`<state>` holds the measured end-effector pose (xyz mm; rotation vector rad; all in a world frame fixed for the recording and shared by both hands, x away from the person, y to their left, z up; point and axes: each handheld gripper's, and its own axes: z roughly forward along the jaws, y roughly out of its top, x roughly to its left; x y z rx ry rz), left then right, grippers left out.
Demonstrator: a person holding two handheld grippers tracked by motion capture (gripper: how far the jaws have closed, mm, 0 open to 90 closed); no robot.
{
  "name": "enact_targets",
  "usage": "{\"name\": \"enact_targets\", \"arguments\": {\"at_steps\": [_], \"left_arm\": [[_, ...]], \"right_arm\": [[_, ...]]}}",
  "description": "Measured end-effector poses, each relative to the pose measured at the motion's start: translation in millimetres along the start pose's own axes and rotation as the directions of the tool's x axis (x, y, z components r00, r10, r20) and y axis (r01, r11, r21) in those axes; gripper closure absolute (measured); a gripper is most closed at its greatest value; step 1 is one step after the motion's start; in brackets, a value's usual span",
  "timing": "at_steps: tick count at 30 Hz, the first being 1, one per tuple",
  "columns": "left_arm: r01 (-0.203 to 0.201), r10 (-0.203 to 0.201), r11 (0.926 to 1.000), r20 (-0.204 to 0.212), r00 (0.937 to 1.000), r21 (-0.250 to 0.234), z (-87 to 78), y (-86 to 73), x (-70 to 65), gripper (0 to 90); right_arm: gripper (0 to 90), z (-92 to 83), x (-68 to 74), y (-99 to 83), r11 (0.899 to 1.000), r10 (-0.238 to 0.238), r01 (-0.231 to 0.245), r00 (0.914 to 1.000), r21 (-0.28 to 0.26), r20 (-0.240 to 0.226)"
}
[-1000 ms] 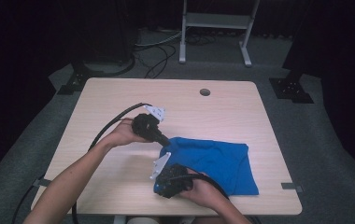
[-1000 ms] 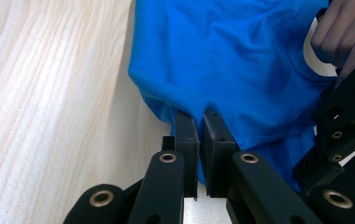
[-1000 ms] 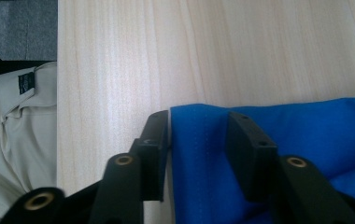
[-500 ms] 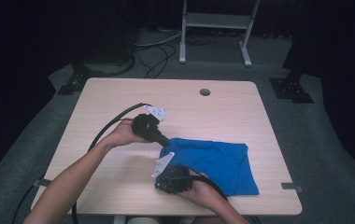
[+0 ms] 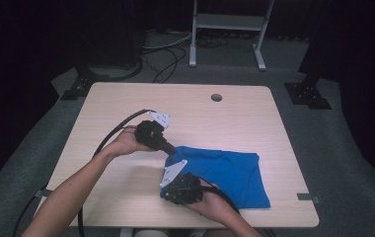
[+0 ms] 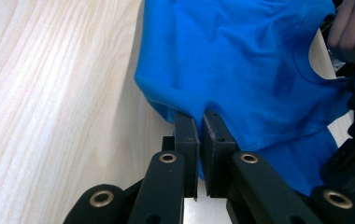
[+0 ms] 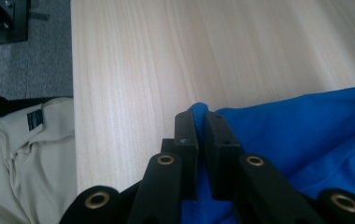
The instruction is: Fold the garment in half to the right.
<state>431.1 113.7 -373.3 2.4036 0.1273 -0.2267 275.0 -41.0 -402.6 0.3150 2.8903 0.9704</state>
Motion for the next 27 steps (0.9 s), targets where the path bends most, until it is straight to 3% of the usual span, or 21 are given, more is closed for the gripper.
{"name": "enact_targets", "arguments": {"at_steps": [11, 18, 27], "left_arm": [[0.005, -0.005, 0.9998, -0.018, 0.9998, -0.019, -19.8, -2.1, -8.5, 86.3], [0.007, -0.008, 0.9997, -0.024, 0.9997, -0.022, -28.5, -2.5, -13.6, 86.3], [0.014, -0.015, 0.9991, -0.029, 0.9995, -0.039, -28.1, 2.6, -15.9, 86.2]], "right_arm": [[84.2, -10.7, 7.3, 13.3, 0.999, -0.021, 0.022, 0.9998, -0.047, 0.004], [84.2, -21.5, 9.2, 15.1, 0.996, -0.003, 0.002, 1.0, -0.093, -0.009], [84.1, -32.3, 8.3, 12.9, 0.992, -0.008, 0.008, 1.0, -0.122, 0.004]]}}
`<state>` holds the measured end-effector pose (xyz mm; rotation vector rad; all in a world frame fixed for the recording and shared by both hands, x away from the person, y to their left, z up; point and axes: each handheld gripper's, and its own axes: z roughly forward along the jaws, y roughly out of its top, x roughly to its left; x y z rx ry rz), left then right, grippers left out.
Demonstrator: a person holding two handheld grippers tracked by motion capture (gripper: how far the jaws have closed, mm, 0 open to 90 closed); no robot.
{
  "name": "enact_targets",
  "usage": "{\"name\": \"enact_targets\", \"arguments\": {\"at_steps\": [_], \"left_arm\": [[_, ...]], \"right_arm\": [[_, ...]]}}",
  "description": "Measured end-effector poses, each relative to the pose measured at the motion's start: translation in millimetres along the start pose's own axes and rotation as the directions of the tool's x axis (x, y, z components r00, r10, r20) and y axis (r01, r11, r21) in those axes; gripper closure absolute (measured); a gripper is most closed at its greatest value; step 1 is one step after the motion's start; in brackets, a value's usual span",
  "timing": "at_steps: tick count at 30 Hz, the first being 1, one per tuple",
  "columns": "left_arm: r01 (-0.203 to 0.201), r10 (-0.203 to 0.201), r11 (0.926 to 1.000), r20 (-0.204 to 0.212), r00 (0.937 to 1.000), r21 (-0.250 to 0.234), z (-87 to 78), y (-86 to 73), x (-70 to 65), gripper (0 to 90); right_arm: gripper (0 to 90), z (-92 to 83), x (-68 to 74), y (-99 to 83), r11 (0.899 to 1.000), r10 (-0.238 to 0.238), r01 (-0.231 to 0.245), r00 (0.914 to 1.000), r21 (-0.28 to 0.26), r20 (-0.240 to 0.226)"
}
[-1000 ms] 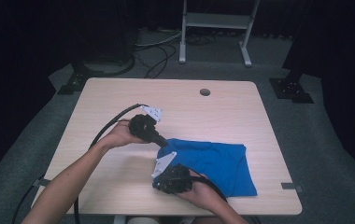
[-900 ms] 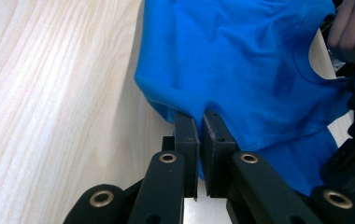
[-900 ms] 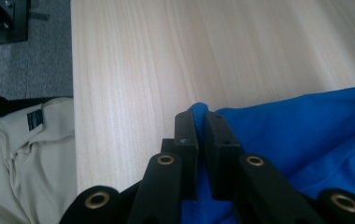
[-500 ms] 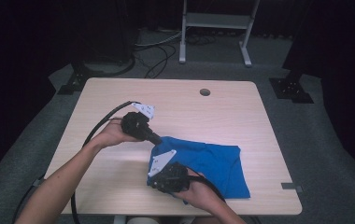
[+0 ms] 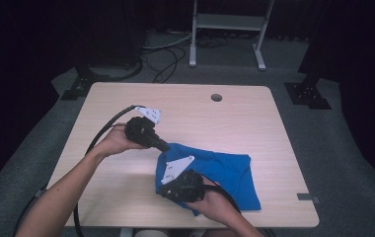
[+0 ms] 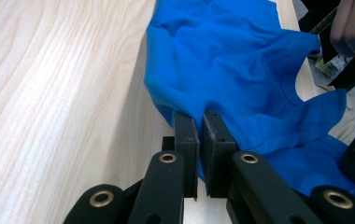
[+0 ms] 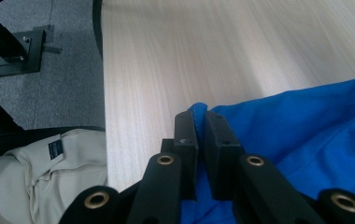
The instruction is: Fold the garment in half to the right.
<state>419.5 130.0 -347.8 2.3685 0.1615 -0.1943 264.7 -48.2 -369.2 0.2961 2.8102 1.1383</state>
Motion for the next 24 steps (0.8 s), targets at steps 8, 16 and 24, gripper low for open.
{"name": "enact_targets", "arguments": {"at_steps": [8, 16, 24], "left_arm": [[0.005, -0.005, 0.9999, -0.001, 1.0, -0.009, 3.9, 4.7, 0.1, 86.2], [0.007, -0.007, 0.9995, -0.008, 0.9999, -0.031, 2.1, 7.7, -1.8, 86.2], [0.003, -0.003, 0.9994, -0.01, 0.9999, -0.034, 3.4, 10.3, -2.4, 86.2]], "right_arm": [[84.1, -10.7, -1.8, -6.0, 0.999, 0.017, -0.017, 0.9997, -0.028, 0.014], [84.1, -15.5, -3.2, -10.5, 0.998, 0.027, -0.026, 0.9995, -0.053, 0.016], [84.1, -17.0, -4.4, -14.6, 0.995, 0.046, -0.045, 0.9989, -0.084, 0.013]]}}
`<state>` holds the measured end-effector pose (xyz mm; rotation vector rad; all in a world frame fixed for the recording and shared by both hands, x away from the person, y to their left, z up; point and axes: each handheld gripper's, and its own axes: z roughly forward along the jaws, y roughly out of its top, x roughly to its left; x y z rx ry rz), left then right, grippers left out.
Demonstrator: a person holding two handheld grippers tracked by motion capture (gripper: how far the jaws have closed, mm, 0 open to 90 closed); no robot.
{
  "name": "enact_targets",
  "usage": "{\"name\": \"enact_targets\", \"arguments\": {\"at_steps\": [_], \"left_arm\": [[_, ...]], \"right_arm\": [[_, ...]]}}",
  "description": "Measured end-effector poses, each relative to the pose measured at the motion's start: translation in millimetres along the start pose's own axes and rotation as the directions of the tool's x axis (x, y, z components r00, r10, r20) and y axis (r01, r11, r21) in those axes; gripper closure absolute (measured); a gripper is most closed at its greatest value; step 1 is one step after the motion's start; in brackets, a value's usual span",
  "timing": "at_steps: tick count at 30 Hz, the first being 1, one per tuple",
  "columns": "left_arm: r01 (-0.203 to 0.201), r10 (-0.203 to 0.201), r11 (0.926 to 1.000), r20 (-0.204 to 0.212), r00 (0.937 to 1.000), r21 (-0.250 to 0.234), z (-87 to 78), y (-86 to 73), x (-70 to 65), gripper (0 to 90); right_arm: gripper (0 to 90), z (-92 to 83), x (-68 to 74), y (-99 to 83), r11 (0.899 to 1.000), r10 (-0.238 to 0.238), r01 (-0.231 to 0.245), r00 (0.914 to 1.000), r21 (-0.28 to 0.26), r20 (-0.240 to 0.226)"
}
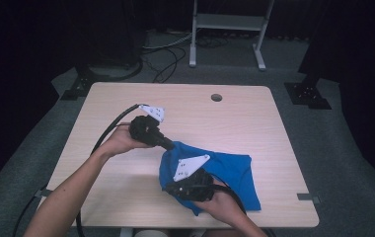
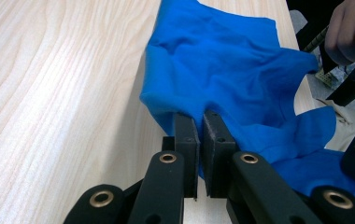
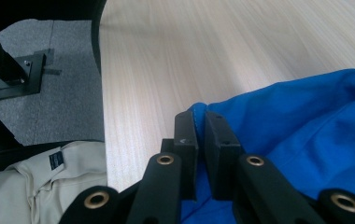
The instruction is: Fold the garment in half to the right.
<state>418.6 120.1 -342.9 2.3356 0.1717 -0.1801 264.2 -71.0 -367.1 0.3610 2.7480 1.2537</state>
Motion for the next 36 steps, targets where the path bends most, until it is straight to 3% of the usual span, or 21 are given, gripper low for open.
{"name": "enact_targets", "arguments": {"at_steps": [12, 24, 36], "left_arm": [[-0.004, 0.004, 0.9999, -0.003, 1.0, -0.011, 1.5, 3.2, -0.2, 86.2], [-0.009, 0.01, 0.9974, 0.006, 0.9999, -0.071, 6.1, 13.9, -1.6, 86.2], [-0.027, 0.027, 0.9958, 0.009, 0.9996, -0.087, 13.3, 25.0, -3.9, 86.2]], "right_arm": [[84.1, -1.1, -1.5, -1.6, 1.0, 0.001, -0.001, 1.0, -0.003, -0.001], [84.1, -11.9, -2.4, -5.7, 1.0, 0.012, -0.011, 0.9998, -0.026, 0.015], [84.0, -22.2, -2.8, -10.2, 0.999, 0.017, -0.016, 0.9996, -0.039, 0.021]]}}
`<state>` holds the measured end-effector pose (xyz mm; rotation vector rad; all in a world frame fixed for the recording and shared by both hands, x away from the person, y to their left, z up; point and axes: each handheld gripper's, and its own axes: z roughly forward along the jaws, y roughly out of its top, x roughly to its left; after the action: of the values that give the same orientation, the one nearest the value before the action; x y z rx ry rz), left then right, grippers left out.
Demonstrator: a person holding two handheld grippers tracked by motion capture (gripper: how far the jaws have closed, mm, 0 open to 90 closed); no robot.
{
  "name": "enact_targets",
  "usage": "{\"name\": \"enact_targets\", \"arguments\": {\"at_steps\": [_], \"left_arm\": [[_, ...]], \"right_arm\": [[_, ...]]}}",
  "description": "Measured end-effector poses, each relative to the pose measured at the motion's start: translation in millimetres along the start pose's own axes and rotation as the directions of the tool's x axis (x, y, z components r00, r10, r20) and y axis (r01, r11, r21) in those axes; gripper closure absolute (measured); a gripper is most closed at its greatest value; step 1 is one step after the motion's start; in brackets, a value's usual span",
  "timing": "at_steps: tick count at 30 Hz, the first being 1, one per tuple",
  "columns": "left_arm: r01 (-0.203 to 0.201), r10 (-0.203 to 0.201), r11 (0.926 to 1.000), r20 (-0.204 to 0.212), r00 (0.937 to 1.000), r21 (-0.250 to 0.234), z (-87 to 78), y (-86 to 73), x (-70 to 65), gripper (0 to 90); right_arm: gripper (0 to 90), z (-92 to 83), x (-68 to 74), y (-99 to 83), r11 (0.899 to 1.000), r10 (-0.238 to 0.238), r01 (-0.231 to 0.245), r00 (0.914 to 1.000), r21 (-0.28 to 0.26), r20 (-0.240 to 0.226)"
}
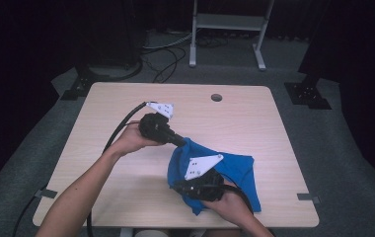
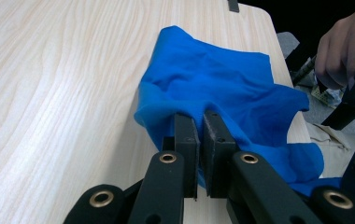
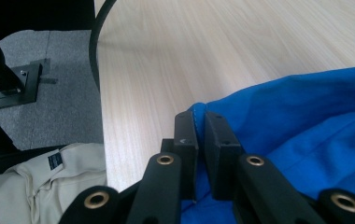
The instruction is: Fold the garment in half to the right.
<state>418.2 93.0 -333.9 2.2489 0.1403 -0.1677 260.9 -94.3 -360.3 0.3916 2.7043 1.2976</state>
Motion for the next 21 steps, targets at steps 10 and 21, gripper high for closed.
{"name": "enact_targets", "arguments": {"at_steps": [10, 21], "left_arm": [[-0.013, 0.013, 0.9999, 0.003, 0.9999, 0.007, 6.7, 11.9, -2.8, 86.2], [-0.026, 0.025, 0.9995, 0.016, 0.9996, 0.016, 22.5, 26.1, -4.8, 86.1]], "right_arm": [[84.0, -8.6, -1.5, 0.9, 0.999, -0.027, 0.027, 0.9996, 0.04, -0.012], [84.0, -24.0, -2.8, -3.4, 0.994, -0.051, 0.052, 0.9986, 0.093, -0.018]]}}
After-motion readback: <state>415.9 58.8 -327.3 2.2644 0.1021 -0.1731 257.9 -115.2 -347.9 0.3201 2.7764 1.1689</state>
